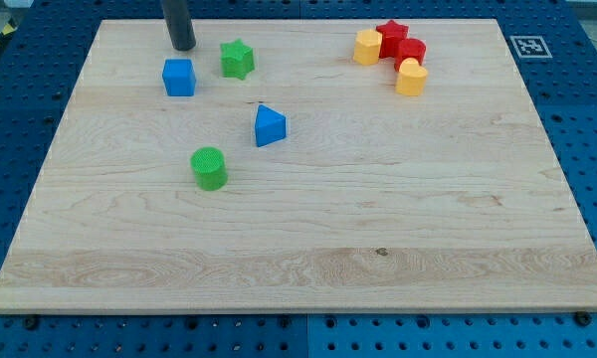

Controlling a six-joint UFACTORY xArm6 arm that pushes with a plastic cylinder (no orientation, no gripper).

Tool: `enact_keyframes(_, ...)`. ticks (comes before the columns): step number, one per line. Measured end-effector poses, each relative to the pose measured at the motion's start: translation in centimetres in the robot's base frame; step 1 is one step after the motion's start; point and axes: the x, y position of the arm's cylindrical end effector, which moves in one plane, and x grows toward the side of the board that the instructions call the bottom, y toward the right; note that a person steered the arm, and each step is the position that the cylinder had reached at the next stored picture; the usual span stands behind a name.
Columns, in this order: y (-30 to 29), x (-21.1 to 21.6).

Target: Move the arm to the bottom of the blue cube

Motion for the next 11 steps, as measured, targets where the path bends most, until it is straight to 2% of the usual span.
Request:
enact_keyframes(3, -13.1, -2.7)
enact_keyframes(4, -13.7, -1.8)
enact_keyframes(6, -9.1, 10.9)
enact_keyframes(7, -6.7, 14.8)
enact_keyframes(10, 6.1, 13.1)
enact_keyframes(11, 7.4, 13.8)
